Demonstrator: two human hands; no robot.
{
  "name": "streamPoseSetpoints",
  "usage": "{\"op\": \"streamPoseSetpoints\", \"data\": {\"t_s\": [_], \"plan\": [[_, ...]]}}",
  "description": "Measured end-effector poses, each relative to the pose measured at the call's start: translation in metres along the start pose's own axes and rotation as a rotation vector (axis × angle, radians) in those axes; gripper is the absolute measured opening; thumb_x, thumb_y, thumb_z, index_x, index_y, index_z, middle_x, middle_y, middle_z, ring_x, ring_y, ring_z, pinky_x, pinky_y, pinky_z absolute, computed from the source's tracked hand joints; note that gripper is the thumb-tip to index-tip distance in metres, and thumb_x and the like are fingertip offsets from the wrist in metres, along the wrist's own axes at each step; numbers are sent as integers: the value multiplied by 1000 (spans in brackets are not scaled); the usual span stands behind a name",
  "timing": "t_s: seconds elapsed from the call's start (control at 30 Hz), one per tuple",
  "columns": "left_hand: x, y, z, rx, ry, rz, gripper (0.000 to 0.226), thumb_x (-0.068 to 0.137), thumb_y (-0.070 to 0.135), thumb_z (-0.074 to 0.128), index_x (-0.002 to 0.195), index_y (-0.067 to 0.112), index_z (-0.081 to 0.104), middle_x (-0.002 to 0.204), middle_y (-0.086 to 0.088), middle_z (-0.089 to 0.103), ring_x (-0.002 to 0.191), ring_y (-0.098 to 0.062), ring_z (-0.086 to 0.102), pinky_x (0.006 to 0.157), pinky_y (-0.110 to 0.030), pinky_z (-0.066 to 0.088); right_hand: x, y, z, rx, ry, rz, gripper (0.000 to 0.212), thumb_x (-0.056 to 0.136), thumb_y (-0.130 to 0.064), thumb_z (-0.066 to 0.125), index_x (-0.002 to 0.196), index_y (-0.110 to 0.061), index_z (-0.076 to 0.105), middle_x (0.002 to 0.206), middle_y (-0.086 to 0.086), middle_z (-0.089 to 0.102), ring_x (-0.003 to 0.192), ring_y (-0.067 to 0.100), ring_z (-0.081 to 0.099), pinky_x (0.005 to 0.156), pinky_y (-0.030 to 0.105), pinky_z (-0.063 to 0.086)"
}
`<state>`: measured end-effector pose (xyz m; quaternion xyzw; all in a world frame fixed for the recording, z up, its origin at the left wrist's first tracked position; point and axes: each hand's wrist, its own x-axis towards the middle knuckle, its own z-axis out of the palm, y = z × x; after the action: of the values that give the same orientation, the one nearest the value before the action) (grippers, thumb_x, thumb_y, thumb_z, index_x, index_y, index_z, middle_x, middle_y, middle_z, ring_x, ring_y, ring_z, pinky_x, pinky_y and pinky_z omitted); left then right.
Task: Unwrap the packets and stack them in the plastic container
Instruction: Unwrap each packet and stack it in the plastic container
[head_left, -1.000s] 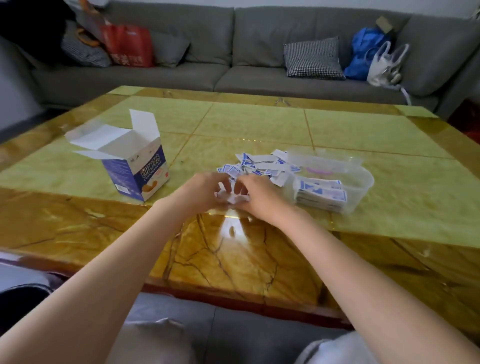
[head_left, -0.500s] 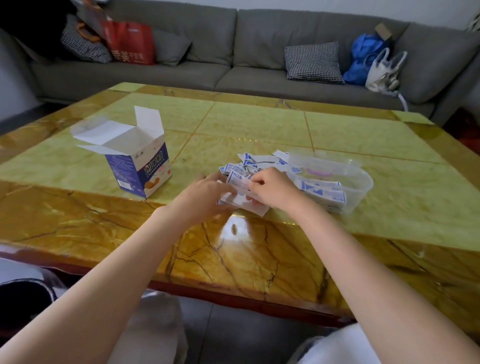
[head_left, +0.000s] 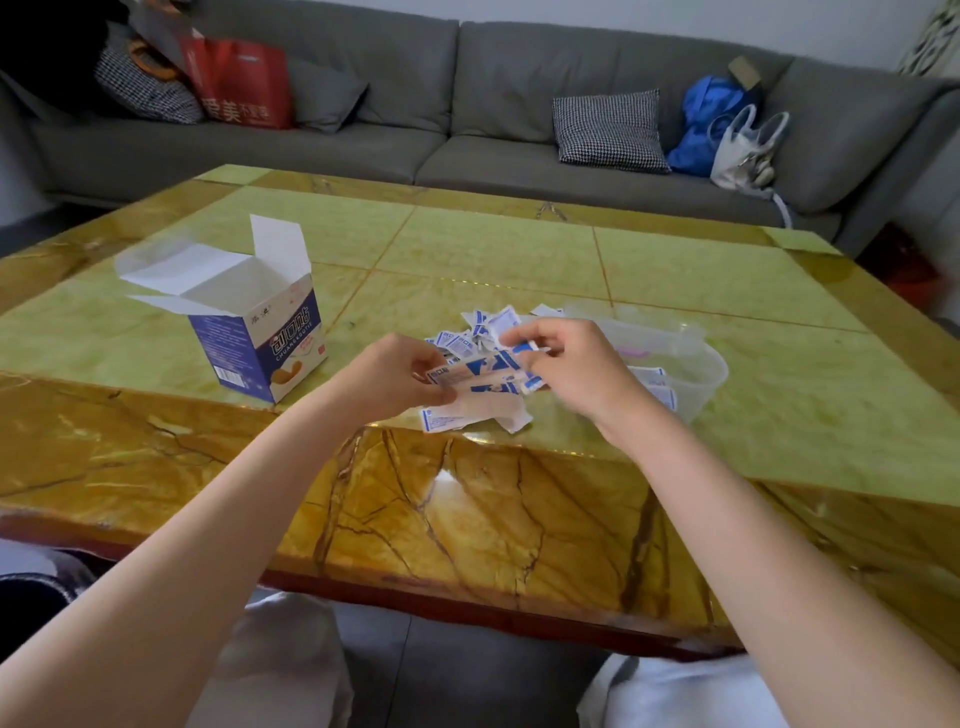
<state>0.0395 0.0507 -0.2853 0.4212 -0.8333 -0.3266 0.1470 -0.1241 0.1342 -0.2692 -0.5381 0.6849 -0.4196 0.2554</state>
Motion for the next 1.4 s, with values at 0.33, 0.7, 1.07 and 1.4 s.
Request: {"op": "streamPoseSetpoints", "data": {"t_s": [0.33,0.7,1.07,1.4], "plan": [[-3,0,-3,-547,-2,-123,30,79,5,68,108,15,64,104,-6,70,96,-21,67,86,-30,55,0,8,-9,-162,76,-63,22,80,-2,62,73,-20,50,70,3,60,35,2,49,43,13,41],[-7,5,3,-544,-172,-139,40,79,3,67,118,10,59,106,-6,70,94,-14,67,73,-13,55,-5,0,-9,213,-161,91,23,83,-9,66,104,0,60,93,10,63,66,18,58,48,21,47],[-7,6,0,-619,-96,-198,18,83,11,64,100,15,65,100,-5,68,81,-11,63,61,-11,54,-3,-1,-14,-14,45,-40,18,80,-7,70,94,-8,59,60,1,63,31,1,45,38,13,36],[-8,-7,-7,-509,175,-302,12,84,16,64,97,14,64,89,0,64,74,-8,59,55,-9,51,0,-5,-37,437,14,144,14,76,3,68,76,-10,64,72,4,67,63,9,54,53,16,39]]}}
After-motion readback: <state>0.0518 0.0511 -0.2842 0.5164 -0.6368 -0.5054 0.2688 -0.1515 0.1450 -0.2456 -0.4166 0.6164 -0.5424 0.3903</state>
